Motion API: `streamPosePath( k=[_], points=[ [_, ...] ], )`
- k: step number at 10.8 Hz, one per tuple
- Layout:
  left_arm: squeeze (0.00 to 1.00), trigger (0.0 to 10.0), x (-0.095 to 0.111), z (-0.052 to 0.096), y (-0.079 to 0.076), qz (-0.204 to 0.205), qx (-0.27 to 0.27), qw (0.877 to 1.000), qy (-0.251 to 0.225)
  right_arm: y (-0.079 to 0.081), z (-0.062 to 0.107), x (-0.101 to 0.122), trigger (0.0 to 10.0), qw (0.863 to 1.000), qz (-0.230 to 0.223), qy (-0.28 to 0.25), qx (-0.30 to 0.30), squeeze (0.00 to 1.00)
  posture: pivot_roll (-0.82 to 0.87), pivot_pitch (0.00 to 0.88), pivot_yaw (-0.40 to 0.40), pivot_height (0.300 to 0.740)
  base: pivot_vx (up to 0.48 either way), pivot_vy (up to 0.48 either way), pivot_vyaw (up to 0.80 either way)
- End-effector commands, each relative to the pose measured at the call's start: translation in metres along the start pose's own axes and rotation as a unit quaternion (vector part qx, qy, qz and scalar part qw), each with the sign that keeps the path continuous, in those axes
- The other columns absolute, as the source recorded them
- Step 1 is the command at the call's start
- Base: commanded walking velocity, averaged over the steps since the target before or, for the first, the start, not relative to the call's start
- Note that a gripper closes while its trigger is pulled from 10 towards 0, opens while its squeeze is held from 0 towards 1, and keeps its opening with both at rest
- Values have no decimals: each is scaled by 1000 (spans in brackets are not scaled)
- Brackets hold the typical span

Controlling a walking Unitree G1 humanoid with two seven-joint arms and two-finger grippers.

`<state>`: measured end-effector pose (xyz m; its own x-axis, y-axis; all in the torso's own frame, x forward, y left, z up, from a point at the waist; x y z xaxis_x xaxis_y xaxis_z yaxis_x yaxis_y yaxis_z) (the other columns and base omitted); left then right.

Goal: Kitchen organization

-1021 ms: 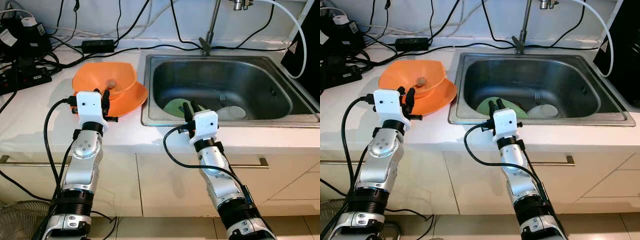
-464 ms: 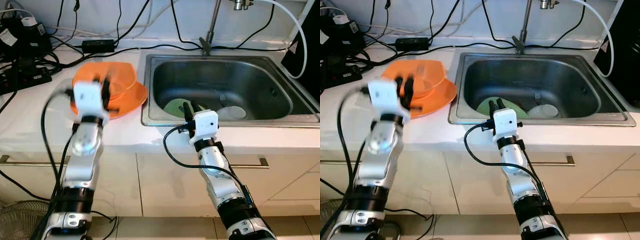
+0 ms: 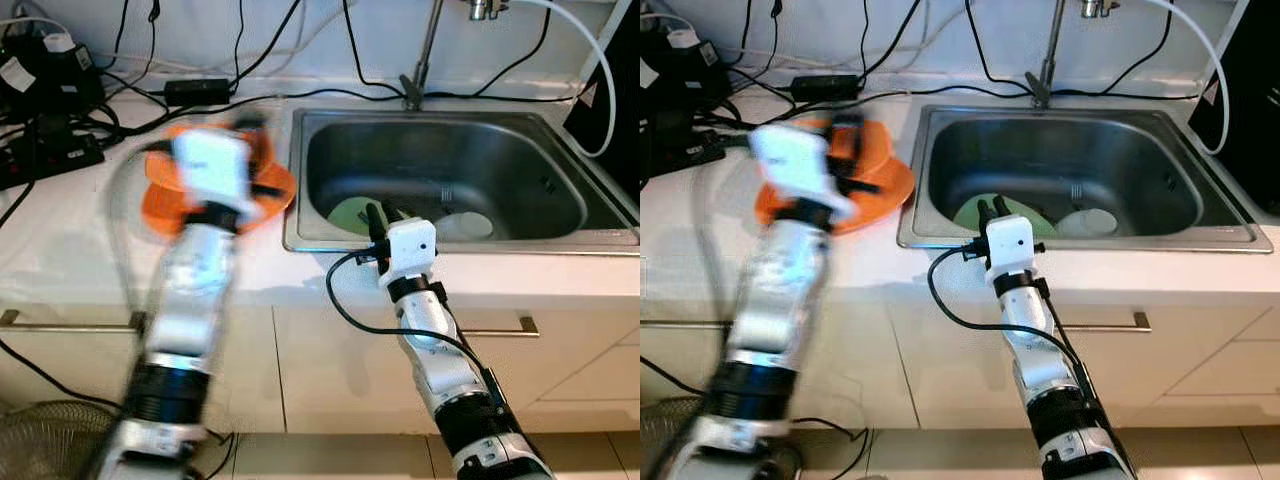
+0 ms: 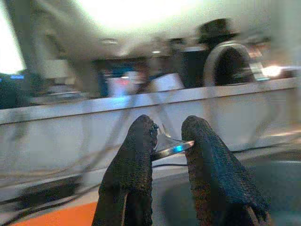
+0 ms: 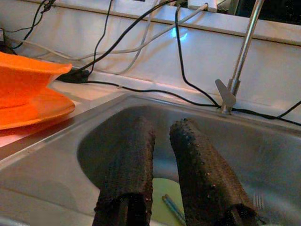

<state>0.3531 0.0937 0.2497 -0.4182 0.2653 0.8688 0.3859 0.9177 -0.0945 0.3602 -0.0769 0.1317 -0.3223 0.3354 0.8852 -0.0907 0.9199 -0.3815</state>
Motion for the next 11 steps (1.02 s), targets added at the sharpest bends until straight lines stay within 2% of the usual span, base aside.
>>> streamPosePath(
  k=[1, 2, 3, 5, 7, 8, 11],
  points=[
    [0, 10000, 6, -4, -17, 18, -39, 999, -2, -2, 0, -8, 10000, 1000, 9, 17, 1, 0, 133, 0, 13, 740, 0, 0, 0],
    [0, 10000, 1, -4, -28, 34, -63, 997, 12, -5, -1, -7, 10000, 1000, 24, 11, 1, 922, 133, 0, 13, 740, 0, 0, 0],
    [0, 10000, -3, -3, -33, 42, -73, 996, 25, -8, -2, -7, 10000, 999, 37, 10, -1, 1000, 129, 0, 16, 740, 0, 0, 0],
    [0, 10000, -14, 3, -41, 56, -97, 992, 59, -18, -6, -8, 10000, 997, 72, 8, -7, 1000, 130, 0, 16, 740, 0, 0, 0],
    [0, 10000, -18, 5, -42, 61, -105, 990, 73, -23, -9, -8, 10000, 997, 81, 10, -12, 1000, 130, 0, 18, 740, 0, 0, 0],
    [0, 10000, -25, 9, -46, 68, -116, 987, 91, -24, -13, -5, 10000, 995, 97, 4, -10, 0, 126, 0, 19, 740, 0, 0, 0],
    [0, 10000, -31, 13, -52, 73, -131, 982, 114, -20, -19, 7, 10000, 994, 107, -22, -2, 0, 130, 0, 18, 740, 0, 0, 0]
  ],
)
Point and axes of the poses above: a point about 5 cm out from each wrist's last joint towards the gripper, its own z axis pointing back from the gripper into the wrist, its own x axis along the axis of the wrist's last joint, y = z × x, the point moved 4 cm from there along -z, pointing out of the wrist towards the gripper, and after that the axes turned 15 degrees about z, right-handed, at the moved point
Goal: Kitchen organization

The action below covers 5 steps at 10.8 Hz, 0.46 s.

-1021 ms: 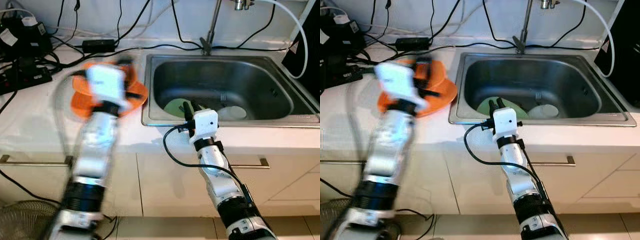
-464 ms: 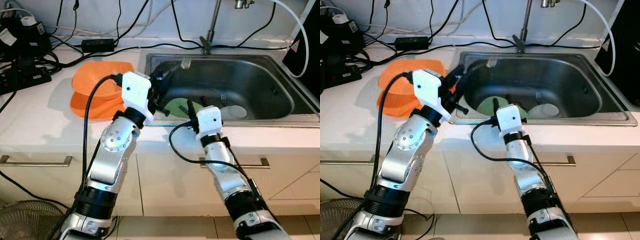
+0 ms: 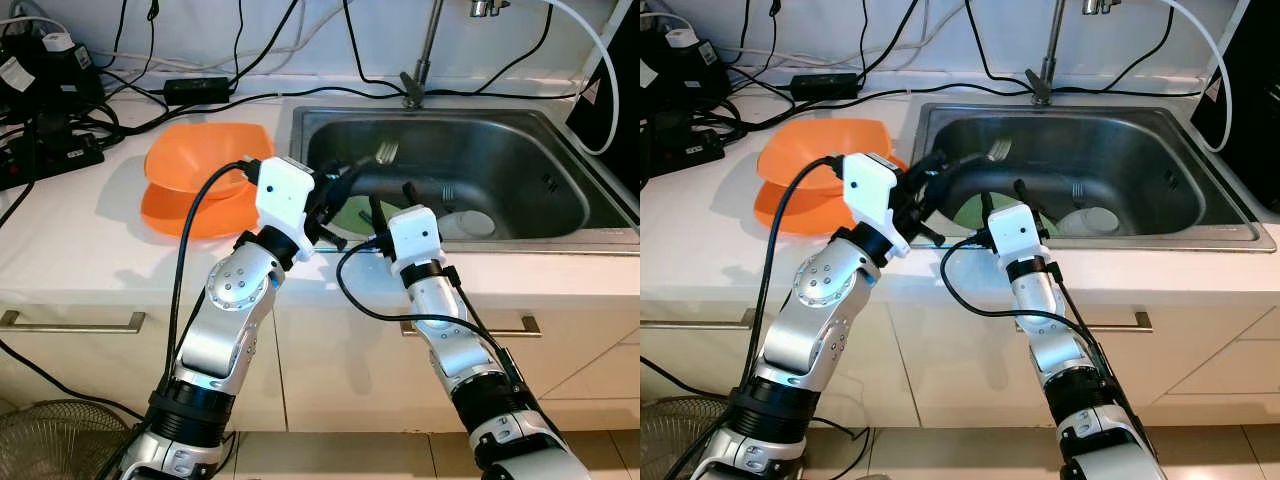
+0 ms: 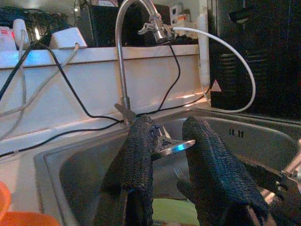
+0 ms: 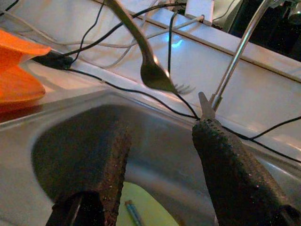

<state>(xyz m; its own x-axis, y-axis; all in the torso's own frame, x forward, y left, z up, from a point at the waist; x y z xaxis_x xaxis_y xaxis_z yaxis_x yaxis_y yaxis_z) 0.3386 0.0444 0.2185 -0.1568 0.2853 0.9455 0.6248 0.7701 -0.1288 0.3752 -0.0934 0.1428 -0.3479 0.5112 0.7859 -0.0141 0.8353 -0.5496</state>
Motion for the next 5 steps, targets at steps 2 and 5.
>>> streamPosePath(
  k=[2, 5],
  points=[
    [0, 10000, -2, -1, -8, 4, -22, 1000, 10, 1, -9, 16, 10000, 1000, 6, -30, 4, 0, 128, 0, 21, 740, 0, 0, 0],
    [0, 10000, -9, 1, -13, 7, -39, 999, 33, -1, -14, 24, 10000, 999, 7, -42, -2, 0, 125, 0, 26, 740, 0, 0, 0]
  ],
)
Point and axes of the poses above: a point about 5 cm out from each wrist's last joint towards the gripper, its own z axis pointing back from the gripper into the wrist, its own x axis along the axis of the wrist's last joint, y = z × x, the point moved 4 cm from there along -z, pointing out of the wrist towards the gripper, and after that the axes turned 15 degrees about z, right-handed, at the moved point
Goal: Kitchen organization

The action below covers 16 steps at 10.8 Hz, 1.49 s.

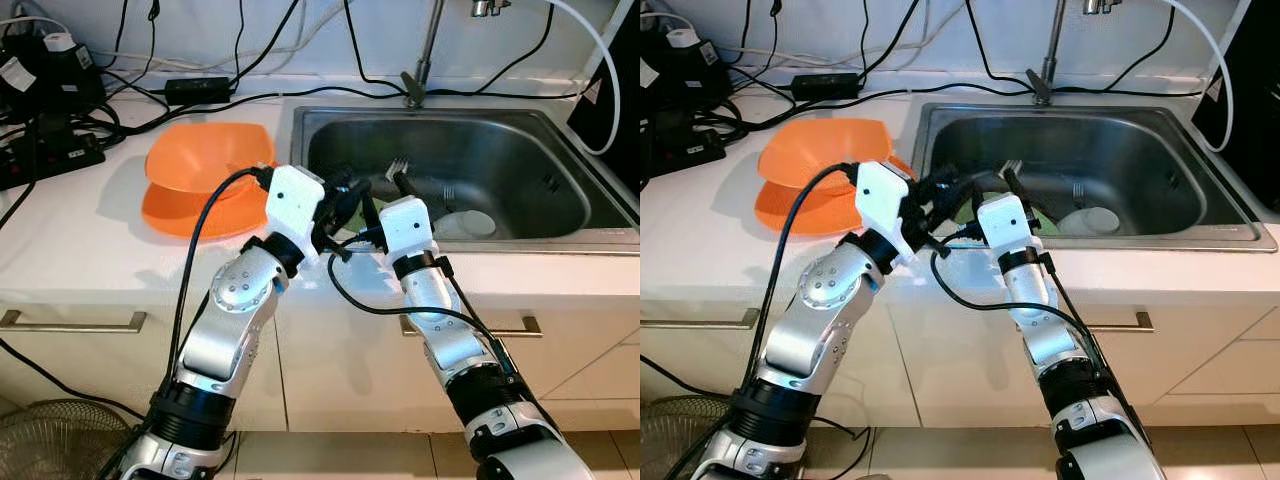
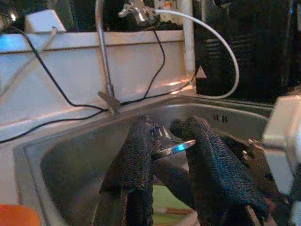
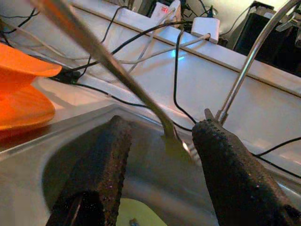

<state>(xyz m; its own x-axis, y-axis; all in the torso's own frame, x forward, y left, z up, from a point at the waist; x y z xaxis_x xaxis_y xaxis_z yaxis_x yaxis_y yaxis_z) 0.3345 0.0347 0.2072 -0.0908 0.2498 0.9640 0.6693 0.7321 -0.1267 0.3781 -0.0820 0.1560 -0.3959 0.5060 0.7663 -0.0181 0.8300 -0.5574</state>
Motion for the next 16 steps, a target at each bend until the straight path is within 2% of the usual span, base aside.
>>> streamPosePath(
  k=[1, 4, 5, 15, 16],
  points=[
    [0, 10000, 1, 1, -7, 1, -17, 1000, 4, -3, -6, 9, 10000, 1000, 4, -17, -6, 0, 126, 0, 27, 740, 0, 0, 0],
    [0, 10000, -4, 1, -10, 0, -27, 999, 20, -2, -8, 12, 10000, 1000, 0, -20, -7, 0, 127, 0, 31, 740, 0, 0, 0],
    [0, 10000, -4, 1, -10, -1, -27, 999, 19, -2, -8, 12, 0, 1000, -2, -21, -6, 0, 127, 0, 31, 740, 0, 0, 0],
    [0, 10000, -3, 3, -6, -2, -12, 1000, 18, -5, -6, 2, 0, 1000, 4, -2, -6, 0, 134, 0, 14, 740, 0, 0, 0],
    [35, 10000, -3, 3, -5, -3, -9, 1000, 17, -6, -6, 1, 0, 1000, 6, -1, -7, 0, 134, 0, 13, 740, 0, 0, 0]
  ],
)
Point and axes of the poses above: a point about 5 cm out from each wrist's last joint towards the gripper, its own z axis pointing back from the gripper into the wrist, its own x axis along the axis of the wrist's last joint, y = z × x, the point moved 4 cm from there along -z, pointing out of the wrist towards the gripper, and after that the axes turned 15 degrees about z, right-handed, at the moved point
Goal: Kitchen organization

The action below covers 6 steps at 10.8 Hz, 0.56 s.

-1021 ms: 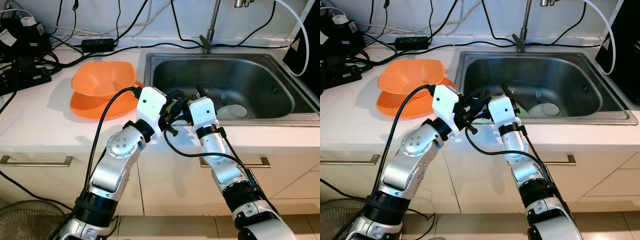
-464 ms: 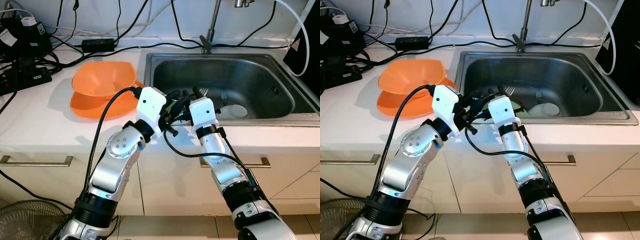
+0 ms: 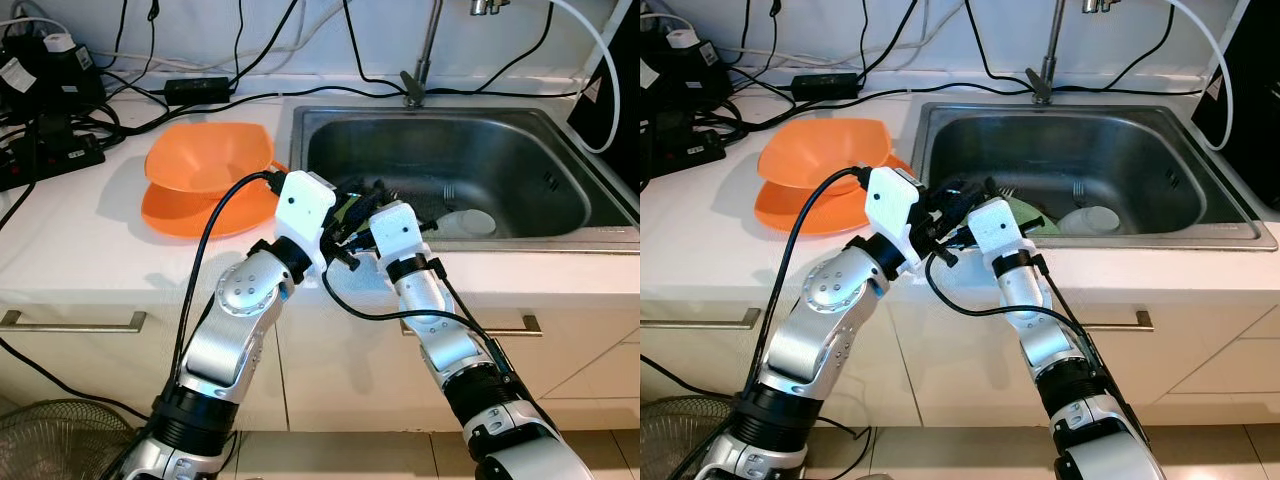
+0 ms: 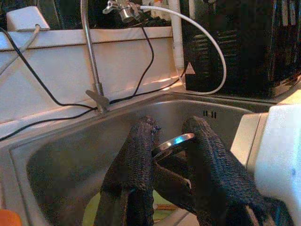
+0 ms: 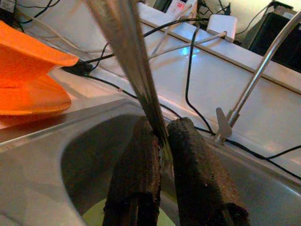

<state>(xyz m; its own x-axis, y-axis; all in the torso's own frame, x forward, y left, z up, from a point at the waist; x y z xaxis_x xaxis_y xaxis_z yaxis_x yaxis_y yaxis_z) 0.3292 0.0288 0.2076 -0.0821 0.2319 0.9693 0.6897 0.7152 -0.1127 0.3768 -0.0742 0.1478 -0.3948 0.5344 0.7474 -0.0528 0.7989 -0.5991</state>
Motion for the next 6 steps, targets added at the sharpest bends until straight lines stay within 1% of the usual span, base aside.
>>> streamPosePath(
  k=[1, 4, 6],
  points=[
    [1000, 10000, -3, 3, 4, 4, 9, 1000, 6, -20, -8, 2, 0, 999, -10, -1, -36, 0, 132, 0, 15, 740, 0, 0, 0],
    [1000, 10000, 2, 3, 9, 19, 22, 1000, -11, -22, -8, 0, 0, 999, -8, 3, -41, 0, 133, 0, 12, 740, 0, 0, 0],
    [1000, 10000, 10, 5, 14, 39, 41, 998, -37, -23, -8, -1, 0, 999, -10, 5, -42, 0, 134, 0, 11, 740, 0, 0, 0]
  ],
)
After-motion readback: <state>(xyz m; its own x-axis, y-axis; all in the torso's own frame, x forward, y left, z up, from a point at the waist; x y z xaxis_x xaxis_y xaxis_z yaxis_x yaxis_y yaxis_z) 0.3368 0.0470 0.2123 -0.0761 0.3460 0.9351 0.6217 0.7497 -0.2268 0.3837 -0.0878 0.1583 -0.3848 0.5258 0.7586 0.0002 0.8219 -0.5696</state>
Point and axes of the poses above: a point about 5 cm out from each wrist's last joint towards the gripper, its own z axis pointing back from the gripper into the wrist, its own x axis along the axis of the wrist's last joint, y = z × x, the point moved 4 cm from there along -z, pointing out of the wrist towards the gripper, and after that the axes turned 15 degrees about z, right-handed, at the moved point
